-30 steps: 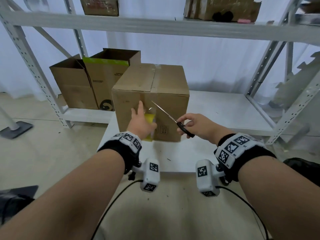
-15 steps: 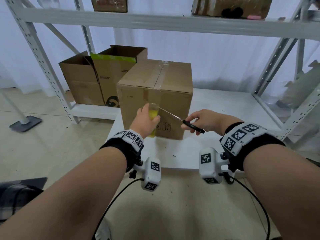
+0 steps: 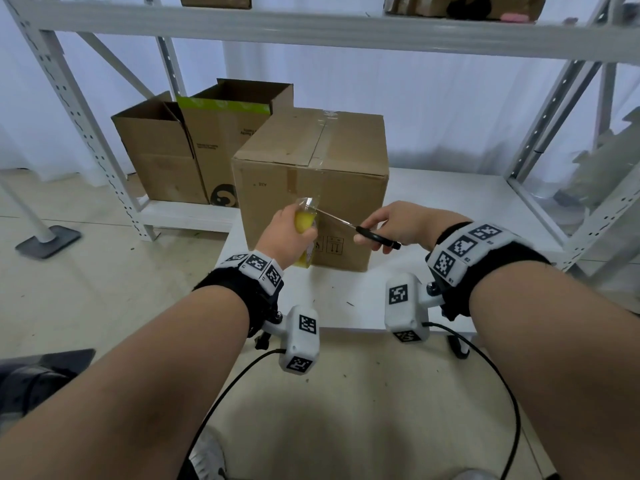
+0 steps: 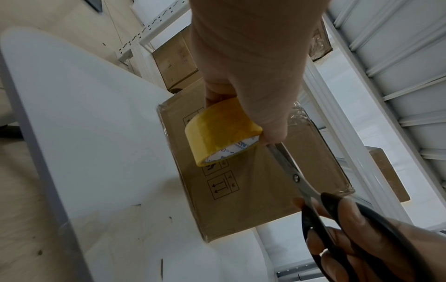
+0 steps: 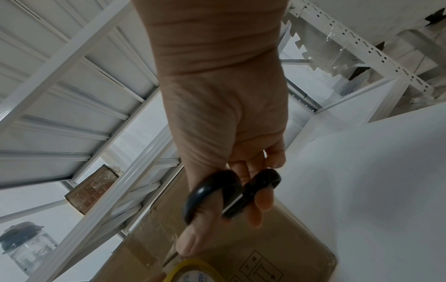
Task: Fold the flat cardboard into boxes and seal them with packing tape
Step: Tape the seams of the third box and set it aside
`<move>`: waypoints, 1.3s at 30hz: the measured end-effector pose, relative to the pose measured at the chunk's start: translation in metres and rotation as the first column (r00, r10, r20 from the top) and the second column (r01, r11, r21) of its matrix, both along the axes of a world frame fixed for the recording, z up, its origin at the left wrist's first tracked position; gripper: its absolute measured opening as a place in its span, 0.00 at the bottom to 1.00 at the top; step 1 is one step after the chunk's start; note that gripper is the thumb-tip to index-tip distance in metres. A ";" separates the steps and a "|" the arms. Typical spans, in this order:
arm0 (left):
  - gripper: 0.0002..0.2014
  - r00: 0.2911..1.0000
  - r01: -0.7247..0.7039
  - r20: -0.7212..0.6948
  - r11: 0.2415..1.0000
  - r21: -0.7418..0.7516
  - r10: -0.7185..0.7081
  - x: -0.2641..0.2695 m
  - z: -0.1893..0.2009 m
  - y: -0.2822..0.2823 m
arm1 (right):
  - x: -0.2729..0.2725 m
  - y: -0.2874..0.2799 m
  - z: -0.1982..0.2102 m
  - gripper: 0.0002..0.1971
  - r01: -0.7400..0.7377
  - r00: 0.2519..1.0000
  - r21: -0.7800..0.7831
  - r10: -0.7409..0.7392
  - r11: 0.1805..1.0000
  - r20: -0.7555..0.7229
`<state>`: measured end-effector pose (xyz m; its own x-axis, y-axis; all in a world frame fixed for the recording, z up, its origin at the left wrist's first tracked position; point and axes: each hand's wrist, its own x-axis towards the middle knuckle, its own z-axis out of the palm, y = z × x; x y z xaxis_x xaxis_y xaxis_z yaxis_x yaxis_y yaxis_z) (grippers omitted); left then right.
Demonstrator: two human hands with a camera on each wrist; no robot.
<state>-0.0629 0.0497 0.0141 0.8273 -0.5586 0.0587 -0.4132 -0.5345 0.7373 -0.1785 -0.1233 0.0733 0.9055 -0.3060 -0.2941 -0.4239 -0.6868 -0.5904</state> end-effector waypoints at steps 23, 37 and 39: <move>0.26 0.999 -0.022 -0.028 0.997 -0.080 0.020 -0.001 0.001 0.006 | 0.018 -0.012 0.023 0.13 -0.081 0.996 -0.084 0.079 0.993 -0.029; 0.27 0.999 -0.038 -0.022 0.993 -0.111 0.036 0.000 -0.001 0.006 | 0.030 -0.006 0.026 0.14 -0.103 0.994 -0.071 0.101 0.992 -0.040; 0.27 0.999 -0.048 -0.027 0.992 -0.120 0.045 -0.001 -0.002 0.006 | 0.033 -0.005 0.024 0.15 -0.092 0.995 -0.077 0.088 0.993 -0.047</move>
<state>-0.0641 0.0554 0.0124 0.8545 -0.5093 0.1026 -0.3707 -0.4594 0.8072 -0.1455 -0.1282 0.0977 0.9172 -0.2477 -0.3122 -0.3825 -0.7669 -0.5153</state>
